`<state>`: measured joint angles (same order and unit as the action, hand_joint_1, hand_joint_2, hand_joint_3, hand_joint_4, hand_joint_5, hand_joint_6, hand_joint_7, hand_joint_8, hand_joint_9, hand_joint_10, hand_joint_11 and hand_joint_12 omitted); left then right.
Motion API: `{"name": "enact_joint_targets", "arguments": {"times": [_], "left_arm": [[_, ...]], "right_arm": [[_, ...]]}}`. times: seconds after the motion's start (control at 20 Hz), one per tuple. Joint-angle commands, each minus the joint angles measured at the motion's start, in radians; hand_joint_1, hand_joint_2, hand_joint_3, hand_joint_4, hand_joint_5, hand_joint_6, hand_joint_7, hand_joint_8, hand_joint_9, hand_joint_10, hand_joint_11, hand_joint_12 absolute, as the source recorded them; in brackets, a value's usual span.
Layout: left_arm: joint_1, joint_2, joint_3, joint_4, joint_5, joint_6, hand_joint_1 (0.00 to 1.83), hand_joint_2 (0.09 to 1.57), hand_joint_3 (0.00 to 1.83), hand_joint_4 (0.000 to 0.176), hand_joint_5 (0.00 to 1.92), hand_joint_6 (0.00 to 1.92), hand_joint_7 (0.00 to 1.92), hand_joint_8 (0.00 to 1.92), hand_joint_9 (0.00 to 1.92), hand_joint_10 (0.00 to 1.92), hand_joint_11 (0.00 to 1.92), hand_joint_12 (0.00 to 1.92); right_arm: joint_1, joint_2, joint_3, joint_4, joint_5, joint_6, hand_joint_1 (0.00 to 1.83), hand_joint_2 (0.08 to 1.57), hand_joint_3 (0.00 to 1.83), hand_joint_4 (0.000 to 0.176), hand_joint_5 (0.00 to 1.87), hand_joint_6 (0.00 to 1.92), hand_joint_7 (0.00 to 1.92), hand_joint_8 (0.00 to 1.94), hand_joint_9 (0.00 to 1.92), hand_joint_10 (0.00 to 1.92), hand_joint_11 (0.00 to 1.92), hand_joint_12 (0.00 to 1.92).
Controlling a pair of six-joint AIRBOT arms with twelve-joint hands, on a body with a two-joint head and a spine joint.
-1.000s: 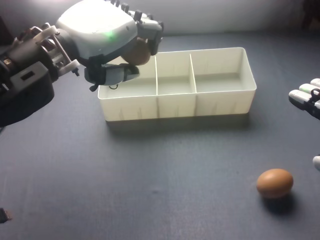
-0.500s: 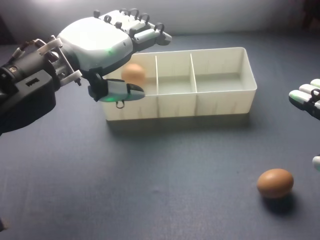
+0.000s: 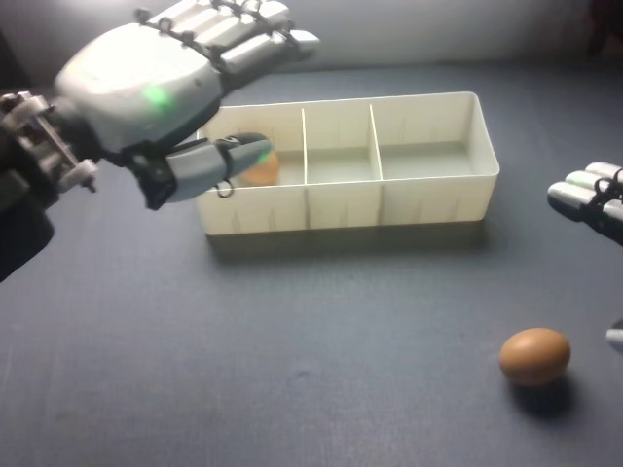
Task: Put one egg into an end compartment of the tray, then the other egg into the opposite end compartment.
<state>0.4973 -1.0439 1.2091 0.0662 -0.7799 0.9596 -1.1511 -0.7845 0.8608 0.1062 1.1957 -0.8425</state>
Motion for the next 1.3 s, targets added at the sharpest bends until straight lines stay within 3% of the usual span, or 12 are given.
{"name": "enact_joint_targets", "arguments": {"times": [0.0, 0.05, 0.1, 0.2, 0.25, 0.4, 0.45, 0.5, 0.6, 0.95, 1.1, 1.25], "left_arm": [[0.005, 0.020, -0.006, -0.020, -0.171, -0.001, 0.62, 1.44, 0.00, 0.059, 0.00, 0.39, 0.06, 0.02, 0.01, 0.00, 0.00, 0.15], [0.033, 0.043, -0.024, -0.035, -0.214, -0.002, 0.57, 1.42, 0.00, 0.093, 0.00, 0.43, 0.09, 0.03, 0.00, 0.00, 0.00, 0.36], [0.040, 0.049, -0.028, -0.038, -0.223, -0.002, 0.57, 1.42, 0.00, 0.093, 0.00, 0.43, 0.09, 0.03, 0.00, 0.00, 0.00, 0.36], [0.082, 0.077, -0.051, -0.067, -0.279, -0.002, 0.70, 1.40, 0.00, 0.087, 0.00, 0.56, 0.11, 0.04, 0.03, 0.05, 0.00, 0.91], [0.114, 0.097, -0.065, -0.089, -0.322, -0.002, 0.80, 1.40, 0.00, 0.080, 0.00, 0.54, 0.09, 0.03, 0.01, 0.06, 0.00, 0.97], [0.161, 0.130, -0.086, -0.115, -0.372, -0.002, 0.91, 1.37, 0.00, 0.042, 0.00, 0.57, 0.10, 0.03, 0.03, 0.05, 0.00, 0.85], [0.170, 0.136, -0.089, -0.118, -0.376, -0.002, 0.92, 1.38, 0.00, 0.038, 0.00, 0.60, 0.12, 0.04, 0.03, 0.08, 0.00, 0.70], [0.182, 0.142, -0.094, -0.124, -0.384, -0.002, 0.92, 1.38, 0.00, 0.037, 0.00, 0.63, 0.13, 0.04, 0.02, 0.12, 0.00, 0.58], [0.196, 0.149, -0.102, -0.130, -0.405, -0.002, 0.92, 1.37, 0.00, 0.032, 0.00, 0.67, 0.18, 0.04, 0.00, 0.28, 0.00, 0.62], [0.223, 0.166, -0.122, -0.130, -0.450, -0.002, 0.92, 1.37, 0.00, 0.038, 0.04, 0.55, 0.17, 0.01, 0.01, 0.18, 0.00, 0.14], [0.232, 0.171, -0.125, -0.135, -0.470, -0.002, 0.94, 1.37, 0.00, 0.029, 0.06, 0.53, 0.17, 0.00, 0.00, 0.18, 0.00, 0.18], [0.239, 0.178, -0.129, -0.140, -0.480, -0.002, 0.90, 1.36, 0.00, 0.035, 0.05, 0.54, 0.20, 0.00, 0.01, 0.25, 0.00, 0.52]], "right_arm": [[0.019, 0.001, 0.002, -0.015, 0.108, 0.016, 0.73, 1.24, 0.00, 0.000, 0.00, 0.00, 0.00, 0.00, 0.01, 0.02, 0.00, 1.92], [0.038, -0.002, 0.005, -0.043, 0.075, 0.024, 0.74, 1.21, 0.00, 0.000, 0.00, 0.00, 0.01, 0.01, 0.04, 0.04, 0.00, 1.92], [0.041, -0.003, 0.006, -0.048, 0.068, 0.026, 0.74, 1.21, 0.00, 0.000, 0.00, 0.00, 0.01, 0.01, 0.04, 0.04, 0.00, 1.92], [0.069, -0.016, 0.020, -0.083, 0.008, 0.044, 0.71, 1.19, 0.00, 0.000, 0.00, 0.00, 0.03, 0.03, 0.00, 0.29, 0.00, 1.92], [0.087, -0.030, 0.033, -0.106, -0.031, 0.060, 0.75, 1.17, 0.00, 0.000, 0.00, 0.00, 0.05, 0.04, 0.00, 0.39, 0.00, 1.92], [0.118, -0.064, 0.056, -0.134, -0.106, 0.067, 0.83, 1.13, 0.00, 0.000, 0.01, 0.01, 0.07, 0.07, 0.00, 0.43, 0.00, 1.90], [0.125, -0.076, 0.065, -0.139, -0.132, 0.067, 0.86, 1.10, 0.00, 0.000, 0.03, 0.02, 0.08, 0.06, 0.00, 0.42, 0.00, 1.74], [0.132, -0.089, 0.074, -0.144, -0.160, 0.067, 0.87, 1.07, 0.00, 0.000, 0.05, 0.03, 0.09, 0.05, 0.00, 0.43, 0.00, 1.63], [0.142, -0.104, 0.087, -0.147, -0.199, 0.067, 0.86, 1.07, 0.00, 0.000, 0.06, 0.03, 0.11, 0.04, 0.00, 0.40, 0.00, 1.54], [0.159, -0.141, 0.119, -0.155, -0.279, 0.067, 0.86, 1.08, 0.00, 0.000, 0.22, 0.04, 0.22, 0.03, 0.00, 0.42, 0.00, 1.31], [0.169, -0.161, 0.135, -0.157, -0.305, 0.067, 0.86, 1.11, 0.01, 0.000, 0.27, 0.04, 0.27, 0.03, 0.00, 0.57, 0.00, 1.26], [0.178, -0.178, 0.148, -0.157, -0.326, 0.067, 0.89, 1.13, 0.00, 0.000, 0.29, 0.03, 0.31, 0.02, 0.00, 0.60, 0.00, 1.03]]}}
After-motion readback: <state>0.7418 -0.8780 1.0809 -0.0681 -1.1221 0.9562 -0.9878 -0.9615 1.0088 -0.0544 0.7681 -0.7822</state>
